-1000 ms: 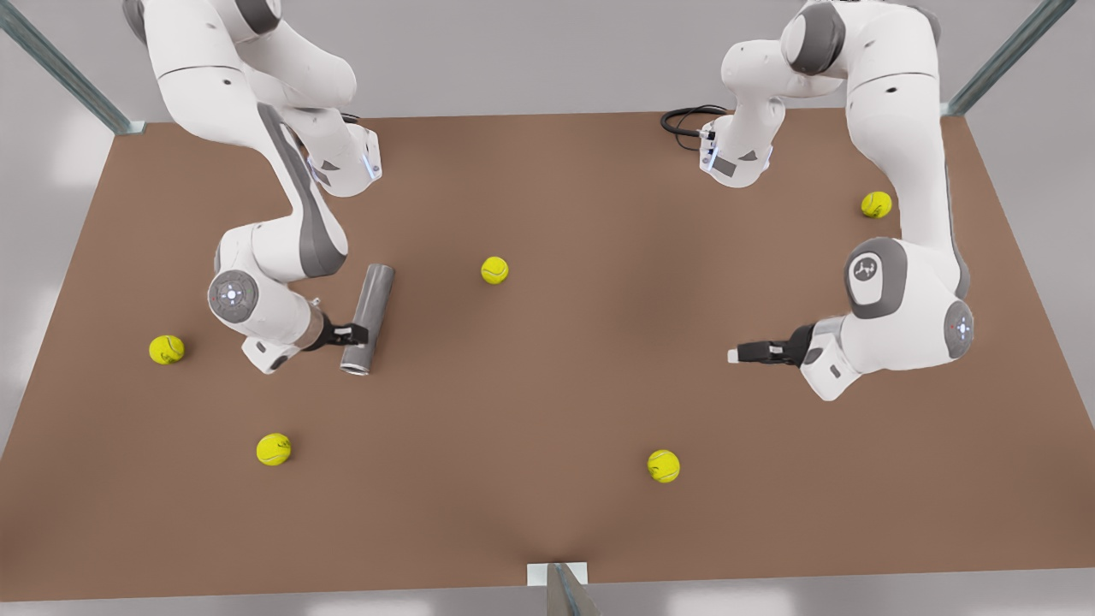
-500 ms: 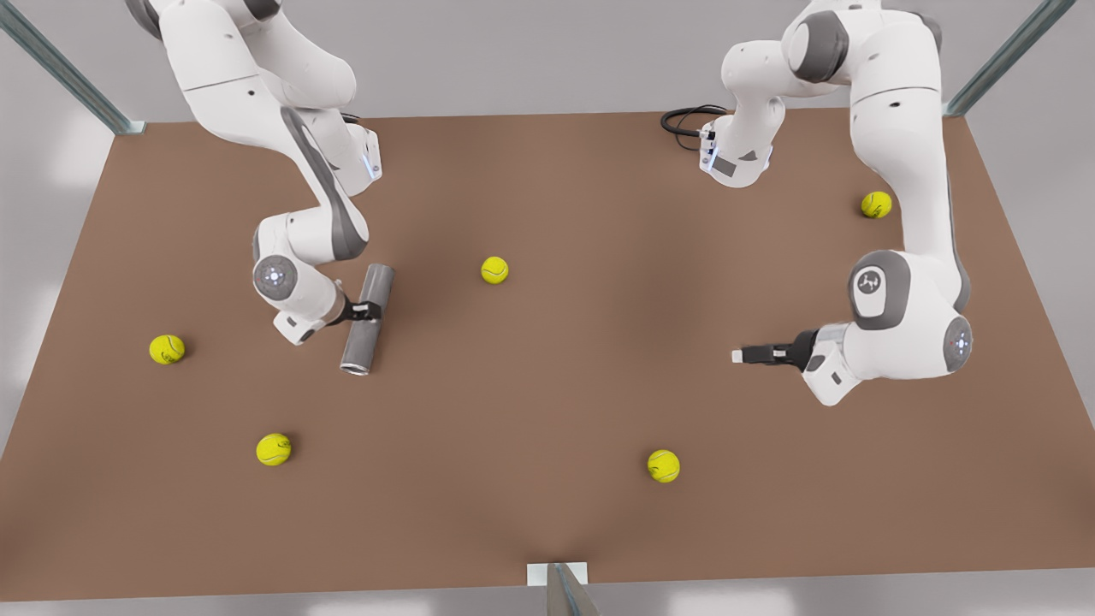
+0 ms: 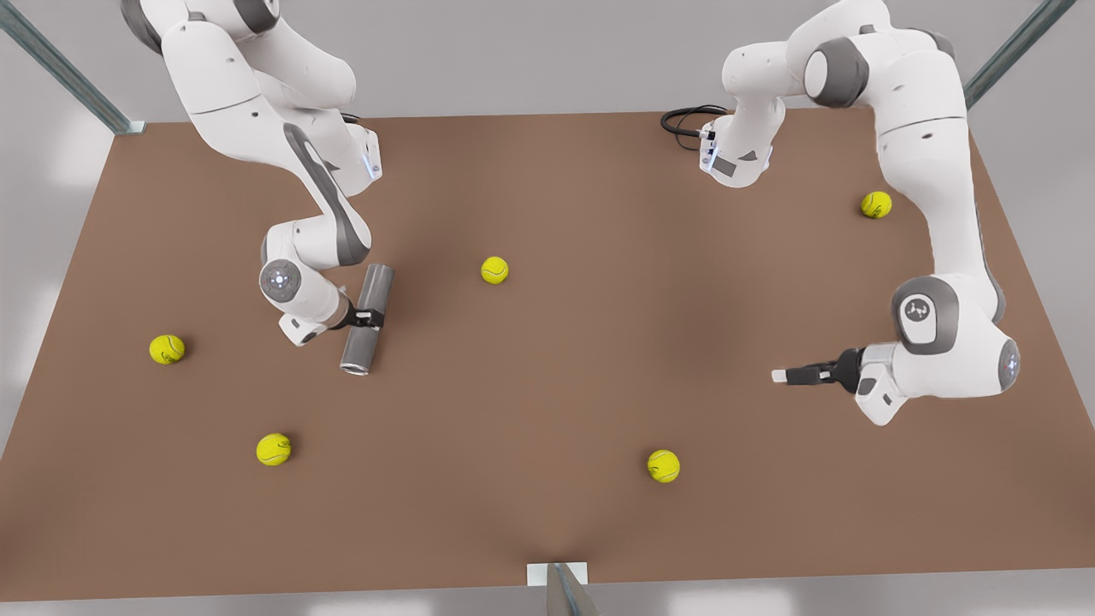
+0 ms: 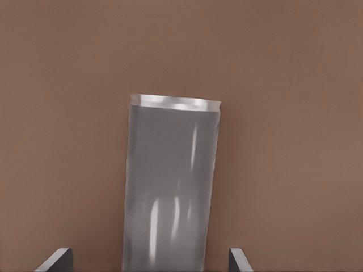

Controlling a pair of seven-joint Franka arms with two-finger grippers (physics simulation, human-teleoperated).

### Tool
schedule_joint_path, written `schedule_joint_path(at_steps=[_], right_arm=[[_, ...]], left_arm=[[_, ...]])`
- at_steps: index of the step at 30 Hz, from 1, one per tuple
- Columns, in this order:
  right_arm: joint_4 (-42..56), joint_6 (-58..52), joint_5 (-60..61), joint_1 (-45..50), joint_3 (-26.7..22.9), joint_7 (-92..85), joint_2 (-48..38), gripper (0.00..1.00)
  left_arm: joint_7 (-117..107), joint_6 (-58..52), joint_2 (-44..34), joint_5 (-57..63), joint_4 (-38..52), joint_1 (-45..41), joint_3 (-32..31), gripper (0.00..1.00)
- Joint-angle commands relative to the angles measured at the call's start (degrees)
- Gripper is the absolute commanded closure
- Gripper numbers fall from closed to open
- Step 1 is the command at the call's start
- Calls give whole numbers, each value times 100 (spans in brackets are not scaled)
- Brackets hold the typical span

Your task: Put the tennis tube upright

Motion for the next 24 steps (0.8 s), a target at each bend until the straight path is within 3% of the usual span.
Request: schedule_joint_path(at_steps=[1, 5, 24], right_arm=[[-8, 0, 0, 0, 0, 2, 4, 0], [-8, 105, -9, 9, -9, 2, 180, 0], [-17, 422, -17, 0, -79, 28, 637, 0]], left_arm=[[1, -41, -4, -144, 16, 10, -3, 0], [1, -59, 5, -558, 33, 62, -3, 0], [89, -683, -496, -57, 165, 71, 15, 0]])
